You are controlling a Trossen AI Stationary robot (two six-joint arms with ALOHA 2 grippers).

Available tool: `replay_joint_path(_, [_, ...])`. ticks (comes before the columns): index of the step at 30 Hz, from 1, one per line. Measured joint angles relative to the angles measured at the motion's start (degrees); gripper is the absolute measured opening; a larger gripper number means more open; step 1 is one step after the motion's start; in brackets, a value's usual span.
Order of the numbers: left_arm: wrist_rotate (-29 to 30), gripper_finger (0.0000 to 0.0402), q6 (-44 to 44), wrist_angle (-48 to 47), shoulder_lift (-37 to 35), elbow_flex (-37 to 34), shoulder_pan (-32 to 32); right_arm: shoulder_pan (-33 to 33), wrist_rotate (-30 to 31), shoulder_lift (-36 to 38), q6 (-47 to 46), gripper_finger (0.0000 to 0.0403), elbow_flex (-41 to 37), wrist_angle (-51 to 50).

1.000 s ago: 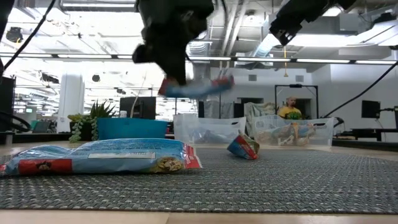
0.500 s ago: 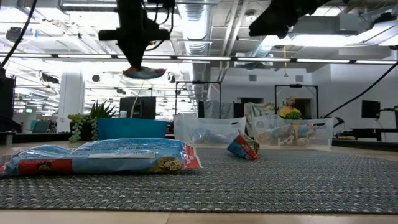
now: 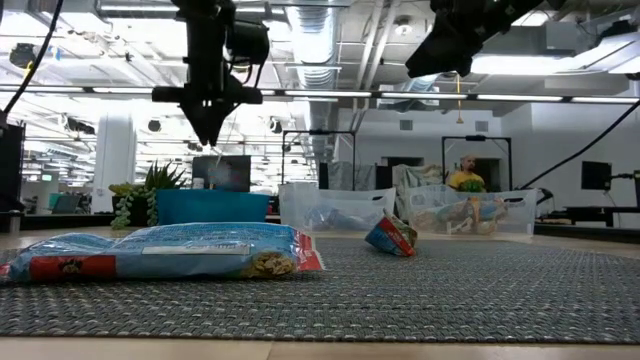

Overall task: Pick and place Granola Bars by type
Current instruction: Put the red granola bar into the blue bin

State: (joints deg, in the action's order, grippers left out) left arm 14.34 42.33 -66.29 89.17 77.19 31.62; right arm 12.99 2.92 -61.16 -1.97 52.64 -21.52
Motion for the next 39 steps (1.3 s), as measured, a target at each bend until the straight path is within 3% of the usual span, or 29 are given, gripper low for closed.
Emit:
replay_joint_path(7, [0.6,0.0134,-0.3,2.1,0.0,-0.9,0.1,0.0,0.0,0.0,0.0,0.0126,0.0,-0.8])
replay_joint_path(12, [-3.1,0.0149,-5.6,6.3,0.0,1.1,-2.6,0.0,-2.5,0.0,0.5,0.0126,0.0,-0.8])
replay_joint_path(19, [-14.9,0.0132,-19.6,15.3,0.0,5.0,-15.1,-0.2,-6.6,0.0,1.2,0.0126,0.0,-2.0])
replay_joint_path(23, [-18.6,0.0121,-22.4,17.4,0.0,5.4,-24.5,-0.3,-15.7,0.0,4.1,0.0126,0.0,-3.2])
replay_joint_path(29, [-16.2,0.0112,-19.2,17.3,0.0,5.4,-38.5,-2.5,-29.7,0.0,7.6,0.0126,0.0,-6.9])
replay_joint_path(34, [-9.6,0.0112,-11.9,17.4,0.8,5.5,-47.4,-6.2,-30.6,0.0,7.9,0.0126,0.0,-9.9])
replay_joint_path(39, [-10.0,0.0112,-6.8,18.1,6.5,5.5,-53.6,-9.0,-30.7,0.0,6.5,0.0126,0.0,-11.5])
